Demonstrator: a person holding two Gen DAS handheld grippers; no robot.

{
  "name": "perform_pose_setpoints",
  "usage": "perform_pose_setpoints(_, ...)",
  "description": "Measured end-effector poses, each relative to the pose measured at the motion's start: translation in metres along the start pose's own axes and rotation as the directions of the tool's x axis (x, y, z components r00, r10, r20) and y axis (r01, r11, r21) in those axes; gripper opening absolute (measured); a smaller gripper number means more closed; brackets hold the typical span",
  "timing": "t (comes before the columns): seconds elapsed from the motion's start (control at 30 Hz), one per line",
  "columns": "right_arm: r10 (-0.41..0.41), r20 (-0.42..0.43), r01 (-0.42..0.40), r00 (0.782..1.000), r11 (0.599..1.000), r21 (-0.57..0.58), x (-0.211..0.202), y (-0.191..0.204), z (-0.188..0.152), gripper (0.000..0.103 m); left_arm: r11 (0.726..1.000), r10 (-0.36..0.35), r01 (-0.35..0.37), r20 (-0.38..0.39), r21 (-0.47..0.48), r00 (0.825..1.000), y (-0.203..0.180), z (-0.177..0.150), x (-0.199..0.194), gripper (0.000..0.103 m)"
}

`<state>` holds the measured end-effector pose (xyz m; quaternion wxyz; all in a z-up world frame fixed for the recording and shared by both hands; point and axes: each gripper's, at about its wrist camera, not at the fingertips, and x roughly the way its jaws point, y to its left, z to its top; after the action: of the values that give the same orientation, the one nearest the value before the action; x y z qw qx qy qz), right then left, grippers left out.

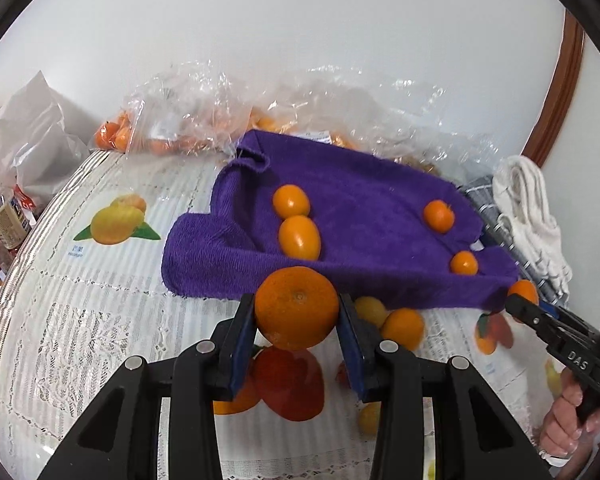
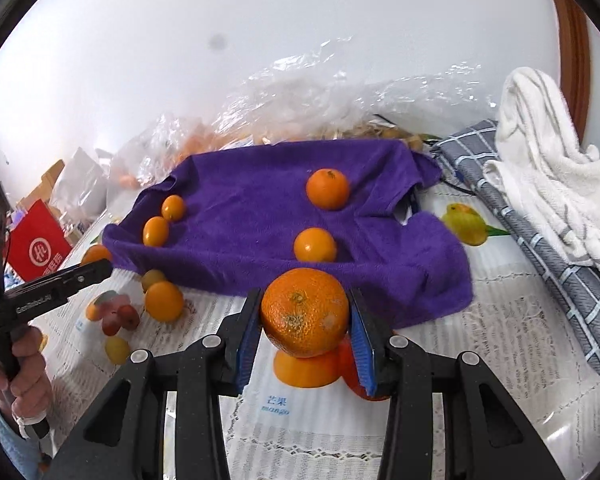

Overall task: Organize fruits
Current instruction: 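Lift both held oranges and carry them over the purple towel, then lower both oranges onto the purple towel and open both tools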

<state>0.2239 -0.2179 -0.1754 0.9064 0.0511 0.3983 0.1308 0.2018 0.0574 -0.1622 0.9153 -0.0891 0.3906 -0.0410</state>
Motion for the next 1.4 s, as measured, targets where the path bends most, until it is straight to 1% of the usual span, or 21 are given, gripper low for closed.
perform_pose_setpoints(0.13, -0.012, 0.016, 0.011, 1.000, 1.000, 0.027, -0.004, -0.006, 0.001, 0.041, 1.000, 0.000, -0.001, 0.028, 0.014, 1.000, -0.002, 0.000, -0.005, 0.037)
perform_pose_setpoints(0.2, -0.008, 0.024, 0.007, 1.000, 0.999, 0.047, -0.006, -0.010, 0.003, 0.041, 0.999, 0.020, -0.022, 0.055, 0.041, 0.998, -0.005, 0.000, -0.008, 0.037)
perform_pose_setpoints(0.27, 0.005, 0.028, -0.007, 1.000, 0.998, 0.056, -0.006, -0.011, 0.003, 0.041, 0.997, 0.031, -0.036, 0.080, 0.063, 0.996, -0.008, 0.001, -0.012, 0.037)
perform_pose_setpoints(0.4, 0.023, 0.031, -0.024, 0.999, 0.998, 0.051, -0.006, -0.008, 0.003, 0.041, 0.996, 0.036, -0.044, 0.104, 0.074, 0.994, -0.007, 0.001, -0.015, 0.037)
perform_pose_setpoints(0.5, 0.032, 0.032, -0.034, 0.999, 0.998, 0.054, -0.006, -0.007, 0.003, 0.041, 0.996, 0.045, -0.053, 0.104, 0.072, 0.994, -0.006, 0.002, -0.017, 0.037)
perform_pose_setpoints(0.57, 0.043, 0.032, -0.045, 0.999, 0.997, 0.064, -0.006, -0.009, 0.005, 0.041, 0.995, 0.067, -0.074, 0.095, 0.073, 0.993, -0.007, 0.003, -0.016, 0.037)
perform_pose_setpoints(0.7, 0.030, 0.031, -0.032, 0.999, 0.997, 0.074, -0.008, -0.012, 0.009, 0.041, 0.996, 0.055, -0.059, 0.067, 0.068, 0.996, -0.010, 0.008, -0.018, 0.037)
perform_pose_setpoints(0.77, 0.064, 0.020, -0.066, 0.998, 0.992, 0.107, -0.009, -0.015, 0.013, 0.041, 0.995, 0.054, -0.059, 0.064, 0.079, 0.997, -0.014, 0.013, -0.024, 0.037)
perform_pose_setpoints(0.8, 0.069, 0.017, -0.071, 0.997, 0.991, 0.111, -0.010, -0.015, 0.015, 0.041, 0.994, 0.058, -0.064, 0.067, 0.084, 0.996, -0.015, 0.015, -0.026, 0.037)
perform_pose_setpoints(0.87, 0.056, 0.024, -0.058, 0.998, 0.994, 0.094, -0.016, -0.013, 0.021, 0.041, 0.994, 0.070, -0.076, 0.080, 0.075, 0.994, -0.017, 0.023, -0.032, 0.037)
perform_pose_setpoints(1.1, 0.032, 0.071, -0.035, 0.997, 0.998, 0.046, -0.034, -0.005, 0.051, 0.041, 0.996, 0.063, -0.069, 0.107, 0.057, 0.992, -0.026, 0.059, -0.043, 0.037)
perform_pose_setpoints(1.2, 0.035, 0.087, -0.039, 0.996, 0.998, 0.044, -0.033, -0.005, 0.068, 0.041, 0.997, 0.052, -0.058, 0.110, 0.047, 0.993, -0.036, 0.080, -0.038, 0.037)
perform_pose_setpoints(1.27, 0.028, 0.091, -0.032, 0.995, 0.998, 0.049, -0.028, -0.007, 0.082, 0.041, 0.996, 0.068, -0.072, 0.092, 0.050, 0.993, -0.043, 0.092, -0.029, 0.037)
perform_pose_setpoints(1.33, 0.026, 0.099, -0.032, 0.995, 0.998, 0.055, -0.023, -0.008, 0.093, 0.041, 0.997, 0.052, -0.056, 0.084, 0.045, 0.995, -0.047, 0.102, -0.020, 0.037)
perform_pose_setpoints(1.4, 0.023, 0.104, -0.030, 0.994, 0.998, 0.063, -0.017, -0.010, 0.102, 0.041, 0.998, 0.052, -0.055, 0.067, 0.038, 0.996, -0.050, 0.113, -0.009, 0.037)
